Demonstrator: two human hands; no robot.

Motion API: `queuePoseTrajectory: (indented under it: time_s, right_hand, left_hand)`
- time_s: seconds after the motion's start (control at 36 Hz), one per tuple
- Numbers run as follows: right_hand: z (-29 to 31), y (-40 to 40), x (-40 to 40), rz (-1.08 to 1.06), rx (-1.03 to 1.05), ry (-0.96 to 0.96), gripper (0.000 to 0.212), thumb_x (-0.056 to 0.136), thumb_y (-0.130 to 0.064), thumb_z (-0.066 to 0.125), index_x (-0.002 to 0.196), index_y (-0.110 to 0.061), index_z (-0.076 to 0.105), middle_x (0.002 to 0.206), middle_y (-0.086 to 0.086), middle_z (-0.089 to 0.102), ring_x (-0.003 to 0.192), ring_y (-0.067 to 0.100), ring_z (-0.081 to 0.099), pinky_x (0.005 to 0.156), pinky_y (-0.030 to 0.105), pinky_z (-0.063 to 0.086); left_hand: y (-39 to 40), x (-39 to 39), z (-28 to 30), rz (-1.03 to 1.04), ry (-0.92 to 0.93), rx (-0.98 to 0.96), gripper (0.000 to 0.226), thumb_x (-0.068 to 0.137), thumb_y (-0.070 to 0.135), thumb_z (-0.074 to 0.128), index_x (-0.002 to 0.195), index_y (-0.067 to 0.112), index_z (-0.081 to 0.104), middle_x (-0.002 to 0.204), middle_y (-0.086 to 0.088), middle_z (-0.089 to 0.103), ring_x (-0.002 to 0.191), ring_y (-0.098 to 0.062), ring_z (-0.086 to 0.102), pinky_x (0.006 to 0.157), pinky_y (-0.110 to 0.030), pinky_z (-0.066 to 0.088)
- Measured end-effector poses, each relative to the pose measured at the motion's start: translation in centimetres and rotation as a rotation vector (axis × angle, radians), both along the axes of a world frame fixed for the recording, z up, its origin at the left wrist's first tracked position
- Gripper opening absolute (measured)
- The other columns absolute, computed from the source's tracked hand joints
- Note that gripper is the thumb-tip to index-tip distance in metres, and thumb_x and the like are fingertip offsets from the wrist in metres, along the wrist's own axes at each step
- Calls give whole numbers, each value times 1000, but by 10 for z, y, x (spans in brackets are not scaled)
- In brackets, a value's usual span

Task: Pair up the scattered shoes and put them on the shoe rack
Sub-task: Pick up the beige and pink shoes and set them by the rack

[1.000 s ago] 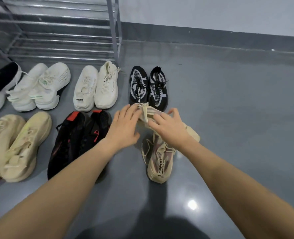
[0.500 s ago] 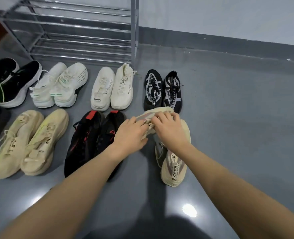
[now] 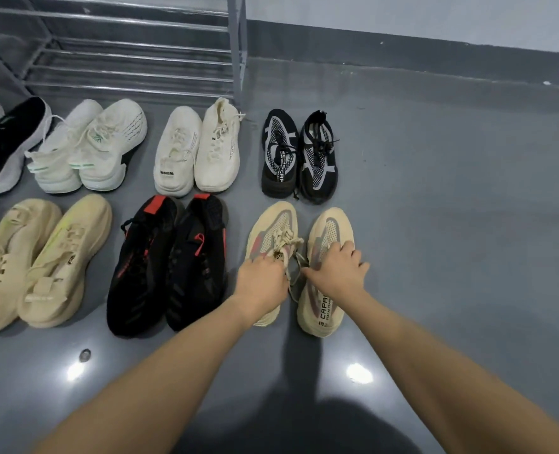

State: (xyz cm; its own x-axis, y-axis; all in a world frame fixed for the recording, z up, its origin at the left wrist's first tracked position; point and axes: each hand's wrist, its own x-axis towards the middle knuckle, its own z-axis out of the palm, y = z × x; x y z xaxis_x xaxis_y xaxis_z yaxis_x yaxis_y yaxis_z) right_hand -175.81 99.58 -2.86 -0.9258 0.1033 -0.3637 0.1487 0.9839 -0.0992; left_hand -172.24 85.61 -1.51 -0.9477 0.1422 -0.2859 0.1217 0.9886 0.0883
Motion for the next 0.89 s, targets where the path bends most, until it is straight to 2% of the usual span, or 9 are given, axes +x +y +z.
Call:
queuePoseTrajectory:
  time_s: [0.11, 0.25, 0.33, 0.47, 0.53, 0.72, 0.81, 0.89]
  right_hand:
    - [-5, 1, -6, 18, -105, -70, 49, 84, -40, 59, 120, -10, 43, 126, 12, 42, 122, 33, 38, 98, 46, 32]
    - [-2, 3, -9, 79, -191, -47, 26, 87, -23, 52, 110, -11, 50, 120, 12, 41, 114, 33, 41, 97, 45, 33]
    - [-4, 4, -5, 169, -230, 7, 19, 85, -16, 49, 104, -11, 50, 120, 11, 41, 113, 32, 40, 94, 44, 37]
    - [-8, 9, -5, 127, -324, 117, 8, 87, -14, 50, 94, -11, 50, 113, 10, 44, 105, 30, 43, 78, 39, 46]
    - [-8, 9, -7, 122, -331, 128, 7, 87, -13, 50, 93, -10, 50, 112, 10, 43, 105, 29, 42, 74, 38, 45]
    - [-8, 6, -10, 125, -304, 123, 10, 90, -15, 47, 96, -8, 51, 113, 12, 42, 107, 31, 42, 75, 41, 48]
    - [-5, 4, -11, 117, -264, 115, 19, 93, -25, 48, 101, -9, 53, 116, 10, 43, 111, 30, 41, 80, 42, 48]
    - [2, -3, -14, 148, -165, 190, 29, 93, -36, 46, 106, -12, 56, 118, 8, 46, 111, 30, 42, 88, 43, 41]
  left_hand:
    - [11, -3, 2, -9, -19, 60, 28, 94, 22, 40, 109, 7, 58, 112, -10, 62, 104, -29, 57, 80, -34, 42]
    - [18, -6, -10, 20, -1, 158, 38, 95, 28, 41, 126, 9, 53, 127, -5, 49, 118, -27, 43, 98, -37, 35]
    - [19, -7, -12, 17, 10, 175, 36, 96, 32, 41, 122, 13, 56, 129, -2, 42, 123, -28, 33, 108, -43, 26]
    - [18, -7, -16, -11, -48, 220, 30, 95, 30, 42, 115, 14, 58, 130, -1, 39, 123, -27, 29, 106, -45, 26]
    - [17, -7, -18, -45, -52, 220, 31, 95, 30, 42, 116, 13, 57, 131, -2, 39, 122, -28, 32, 108, -44, 27]
    - [13, -11, -14, -96, -56, 215, 32, 95, 30, 43, 116, 12, 59, 129, -1, 44, 122, -26, 37, 105, -39, 32]
    - [14, -12, -10, -98, -35, 164, 36, 94, 39, 42, 115, 14, 59, 125, 0, 47, 120, -23, 41, 99, -37, 35]
    - [14, -12, -5, -37, 19, 186, 33, 93, 38, 40, 106, 15, 60, 114, -1, 53, 112, -23, 49, 90, -35, 39]
